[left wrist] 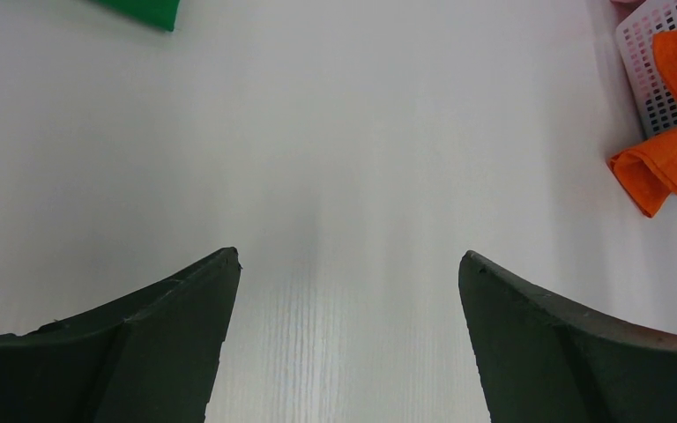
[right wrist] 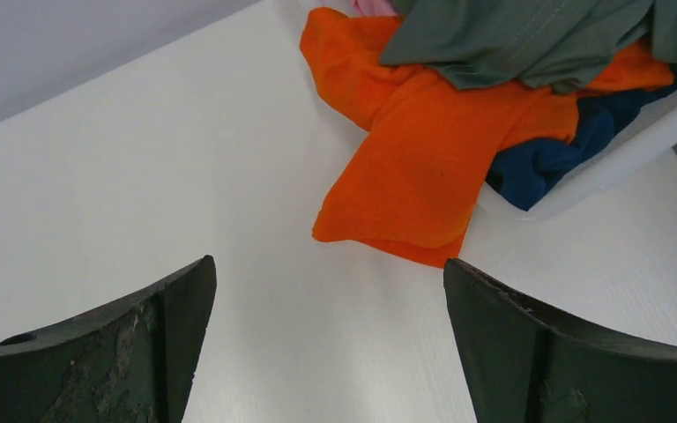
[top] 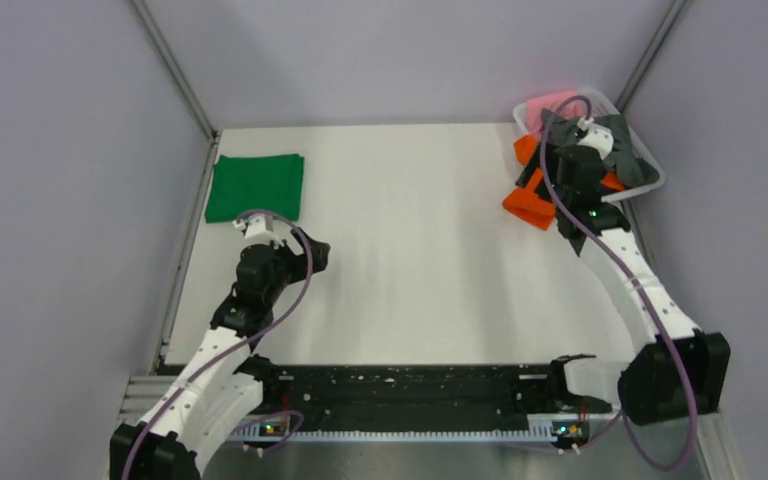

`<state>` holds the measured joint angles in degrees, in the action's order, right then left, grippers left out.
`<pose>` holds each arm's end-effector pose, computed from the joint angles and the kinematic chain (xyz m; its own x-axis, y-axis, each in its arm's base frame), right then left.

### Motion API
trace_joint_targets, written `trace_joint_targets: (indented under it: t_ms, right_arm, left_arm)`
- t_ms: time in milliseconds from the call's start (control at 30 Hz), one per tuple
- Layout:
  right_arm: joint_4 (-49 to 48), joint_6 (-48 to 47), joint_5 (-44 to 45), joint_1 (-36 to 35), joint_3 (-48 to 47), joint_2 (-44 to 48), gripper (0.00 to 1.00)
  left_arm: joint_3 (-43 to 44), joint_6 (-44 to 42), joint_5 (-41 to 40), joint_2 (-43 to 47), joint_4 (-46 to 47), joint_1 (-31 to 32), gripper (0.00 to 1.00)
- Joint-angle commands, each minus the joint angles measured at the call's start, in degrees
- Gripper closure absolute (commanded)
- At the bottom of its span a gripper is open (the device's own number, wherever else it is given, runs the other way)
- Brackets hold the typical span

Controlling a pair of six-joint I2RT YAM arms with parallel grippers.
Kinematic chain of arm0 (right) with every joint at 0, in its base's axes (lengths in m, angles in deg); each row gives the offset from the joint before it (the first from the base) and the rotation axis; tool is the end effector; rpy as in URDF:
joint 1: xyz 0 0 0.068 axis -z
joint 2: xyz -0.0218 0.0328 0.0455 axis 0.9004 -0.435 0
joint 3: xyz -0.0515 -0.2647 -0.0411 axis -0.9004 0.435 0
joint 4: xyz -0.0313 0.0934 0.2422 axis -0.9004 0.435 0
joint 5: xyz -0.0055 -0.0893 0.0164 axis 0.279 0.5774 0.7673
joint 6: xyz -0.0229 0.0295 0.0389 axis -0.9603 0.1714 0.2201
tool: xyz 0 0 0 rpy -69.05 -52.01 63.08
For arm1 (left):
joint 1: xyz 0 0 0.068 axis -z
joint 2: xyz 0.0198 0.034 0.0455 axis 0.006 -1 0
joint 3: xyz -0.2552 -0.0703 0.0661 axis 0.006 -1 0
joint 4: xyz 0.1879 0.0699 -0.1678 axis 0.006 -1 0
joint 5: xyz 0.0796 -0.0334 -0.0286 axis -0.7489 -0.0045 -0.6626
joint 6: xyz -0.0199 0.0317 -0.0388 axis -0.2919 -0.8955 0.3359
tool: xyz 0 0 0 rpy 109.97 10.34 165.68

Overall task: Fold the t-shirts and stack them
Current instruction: Grab crumpled tshirt from bin with the right arm

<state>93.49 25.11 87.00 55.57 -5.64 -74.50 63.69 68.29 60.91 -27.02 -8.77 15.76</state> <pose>0.2607 0.0291 0.3345 -0.2952 0.3342 -0.8951 0.2616 0.9293 0.2607 0.1703 -0.0454 0.2279 -0.4082 -0.4754 -0.7793 -0.0052 0.8549 -0.5188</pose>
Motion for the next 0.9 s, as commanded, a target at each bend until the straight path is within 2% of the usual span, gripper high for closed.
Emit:
trace_joint_targets:
  t_ms: [0,133,267,500,733,800,867]
  right_arm:
    - [9.8,-1.7,1.0,0.5,-8.2,-11.4,0.01]
    - [10.7,1.7,1.9,0.5,-9.7,-16.6,0.02]
    - [8.4,7.9,9.9,0.5,-8.1,-19.4,0.02]
    - [-5.4,13.9,17.1,-0.6,-5.0,-25.3,0.01]
    - [-10.5,19.2,22.6,-0.6,-8.9,-34.4,0.02]
    - [-10.8,19.0,24.0,-0.4,-10.8,-37.2,0.05]
    - [-10.9,18.3,25.1,-0.5,-12.4,-39.3,0.17]
  left_arm:
    - [1.3,-0.4,-0.3,-1.4,1.3,0.1,0.01]
    - [1.5,-0.4,0.6,-2.5,1.3,0.1,0.01]
    - [1.5,-0.3,0.8,-3.3,1.3,0.1,0.01]
    - [1.7,-0.4,1.1,-4.5,2.9,0.1,0.01]
    - [1.4,-0.4,0.8,-3.7,2.9,0.1,0.01]
    - [1.5,-0.4,1.0,-3.7,2.9,0.1,0.01]
    - [1.5,-0.4,1.0,-3.7,2.8,0.1,0.01]
